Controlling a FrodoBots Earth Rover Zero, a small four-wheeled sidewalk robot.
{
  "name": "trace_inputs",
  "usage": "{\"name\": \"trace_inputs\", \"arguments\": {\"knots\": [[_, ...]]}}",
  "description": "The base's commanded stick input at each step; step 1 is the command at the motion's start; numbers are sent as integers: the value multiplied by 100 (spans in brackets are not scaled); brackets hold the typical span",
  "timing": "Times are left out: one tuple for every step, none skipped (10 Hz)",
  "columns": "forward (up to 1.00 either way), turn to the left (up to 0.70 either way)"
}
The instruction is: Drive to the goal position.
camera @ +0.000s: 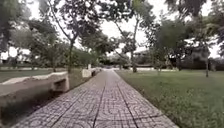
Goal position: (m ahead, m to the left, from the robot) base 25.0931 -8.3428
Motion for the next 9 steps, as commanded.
{"name": "trace_inputs", "arguments": {"knots": [[100,0],[100,0],[100,0],[100,0],[100,0],[100,0],[100,0],[100,0],[100,0]]}}
